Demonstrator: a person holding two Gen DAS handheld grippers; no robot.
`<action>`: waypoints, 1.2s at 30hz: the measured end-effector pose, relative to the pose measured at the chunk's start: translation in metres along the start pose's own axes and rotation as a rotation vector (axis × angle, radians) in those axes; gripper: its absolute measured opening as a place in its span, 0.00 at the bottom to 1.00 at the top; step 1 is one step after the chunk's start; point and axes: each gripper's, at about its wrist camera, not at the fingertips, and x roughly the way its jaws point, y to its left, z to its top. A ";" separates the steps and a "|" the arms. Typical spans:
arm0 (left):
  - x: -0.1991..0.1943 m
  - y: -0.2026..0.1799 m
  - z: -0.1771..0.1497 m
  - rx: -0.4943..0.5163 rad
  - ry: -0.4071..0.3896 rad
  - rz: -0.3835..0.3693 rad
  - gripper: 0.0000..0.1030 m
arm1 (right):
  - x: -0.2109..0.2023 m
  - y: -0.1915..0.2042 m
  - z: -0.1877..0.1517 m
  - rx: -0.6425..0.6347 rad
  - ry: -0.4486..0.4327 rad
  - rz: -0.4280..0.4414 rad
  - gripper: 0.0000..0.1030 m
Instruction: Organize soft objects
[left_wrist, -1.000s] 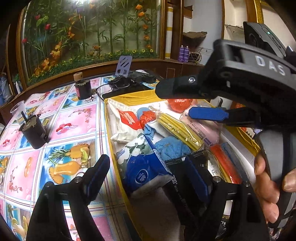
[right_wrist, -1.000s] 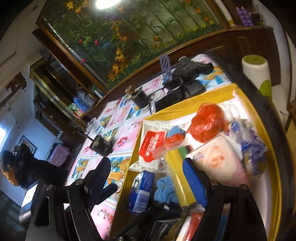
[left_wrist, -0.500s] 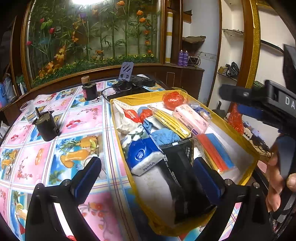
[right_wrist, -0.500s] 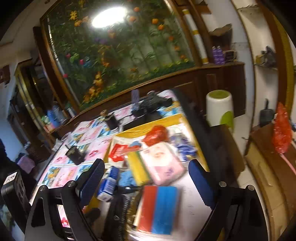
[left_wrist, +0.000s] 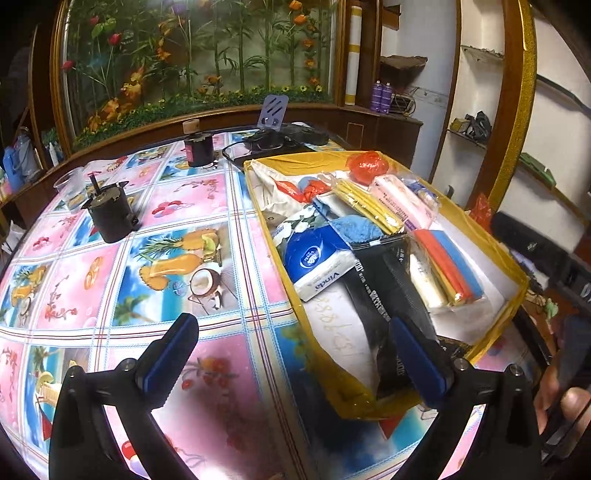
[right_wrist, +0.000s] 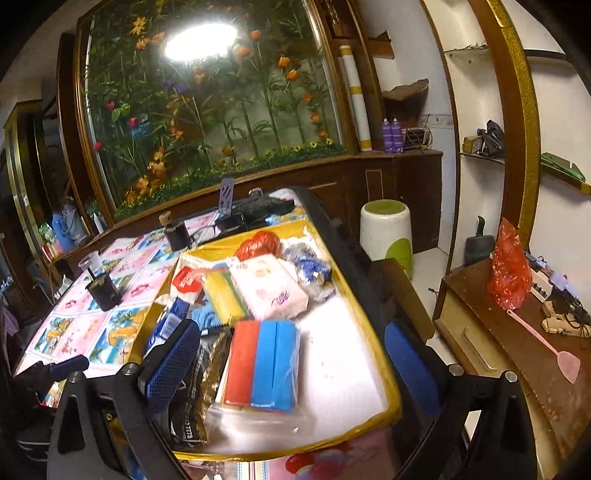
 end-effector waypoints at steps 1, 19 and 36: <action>-0.002 0.000 -0.001 0.000 -0.009 -0.005 1.00 | 0.001 0.001 -0.001 0.002 0.007 -0.002 0.99; -0.010 -0.019 -0.003 0.113 -0.042 0.168 1.00 | 0.002 0.021 -0.007 -0.024 -0.012 -0.031 0.99; -0.009 -0.021 -0.005 0.137 -0.042 0.185 1.00 | 0.003 0.029 -0.008 -0.032 -0.005 -0.017 0.99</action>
